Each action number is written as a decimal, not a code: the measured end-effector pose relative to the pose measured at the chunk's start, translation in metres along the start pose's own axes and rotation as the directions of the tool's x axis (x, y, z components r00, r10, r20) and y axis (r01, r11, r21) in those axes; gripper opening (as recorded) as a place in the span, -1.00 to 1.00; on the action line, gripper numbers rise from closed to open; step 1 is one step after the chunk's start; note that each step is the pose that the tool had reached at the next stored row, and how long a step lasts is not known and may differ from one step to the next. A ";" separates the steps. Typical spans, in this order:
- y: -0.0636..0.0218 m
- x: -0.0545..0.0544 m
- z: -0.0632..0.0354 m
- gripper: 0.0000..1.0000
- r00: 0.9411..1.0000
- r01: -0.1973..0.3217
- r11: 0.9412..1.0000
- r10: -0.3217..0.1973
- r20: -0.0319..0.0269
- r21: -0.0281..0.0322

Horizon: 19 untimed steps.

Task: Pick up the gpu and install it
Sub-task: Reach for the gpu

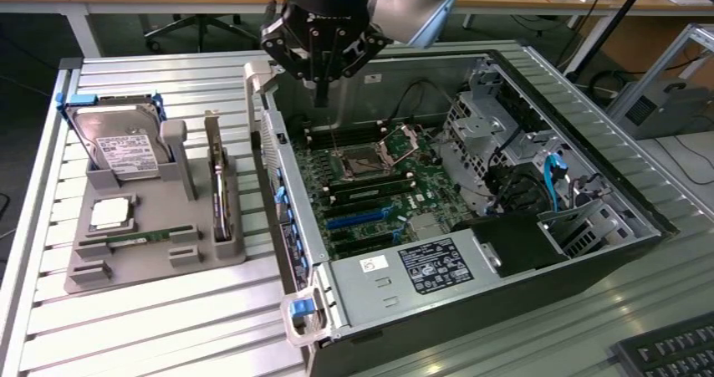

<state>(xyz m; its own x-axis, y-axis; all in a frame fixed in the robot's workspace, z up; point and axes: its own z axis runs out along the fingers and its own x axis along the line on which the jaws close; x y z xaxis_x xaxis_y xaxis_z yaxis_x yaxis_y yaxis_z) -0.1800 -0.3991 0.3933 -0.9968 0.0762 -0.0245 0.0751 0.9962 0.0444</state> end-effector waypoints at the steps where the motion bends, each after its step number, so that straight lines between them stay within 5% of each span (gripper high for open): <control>1: -0.0001 0.001 -0.0001 -0.79 1.000 0.000 1.000 0.000 0.000 0.000; 19: -0.0012 0.016 -0.0005 -0.79 1.000 0.000 1.000 0.000 0.000 0.000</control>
<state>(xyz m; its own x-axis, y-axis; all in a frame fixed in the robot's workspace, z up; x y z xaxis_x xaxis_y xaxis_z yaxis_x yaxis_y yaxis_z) -0.1960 -0.3991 0.3933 -0.9968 0.0762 -0.0245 0.0751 0.9962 0.0443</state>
